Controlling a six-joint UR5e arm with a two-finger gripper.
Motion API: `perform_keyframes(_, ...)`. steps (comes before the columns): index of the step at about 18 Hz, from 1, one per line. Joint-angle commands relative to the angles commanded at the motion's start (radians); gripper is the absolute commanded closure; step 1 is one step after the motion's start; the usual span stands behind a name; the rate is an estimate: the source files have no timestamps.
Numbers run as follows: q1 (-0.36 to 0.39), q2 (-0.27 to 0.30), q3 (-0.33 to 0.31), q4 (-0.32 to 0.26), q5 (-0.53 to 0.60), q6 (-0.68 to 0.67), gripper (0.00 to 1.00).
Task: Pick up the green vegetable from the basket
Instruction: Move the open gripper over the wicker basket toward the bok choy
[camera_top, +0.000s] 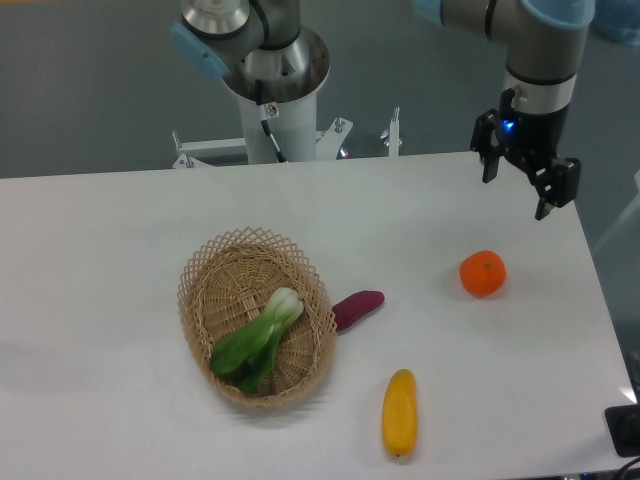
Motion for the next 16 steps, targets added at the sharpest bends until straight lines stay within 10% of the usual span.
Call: perform_keyframes(16, -0.052, -0.005, -0.043, 0.005, -0.067, -0.203, 0.0)
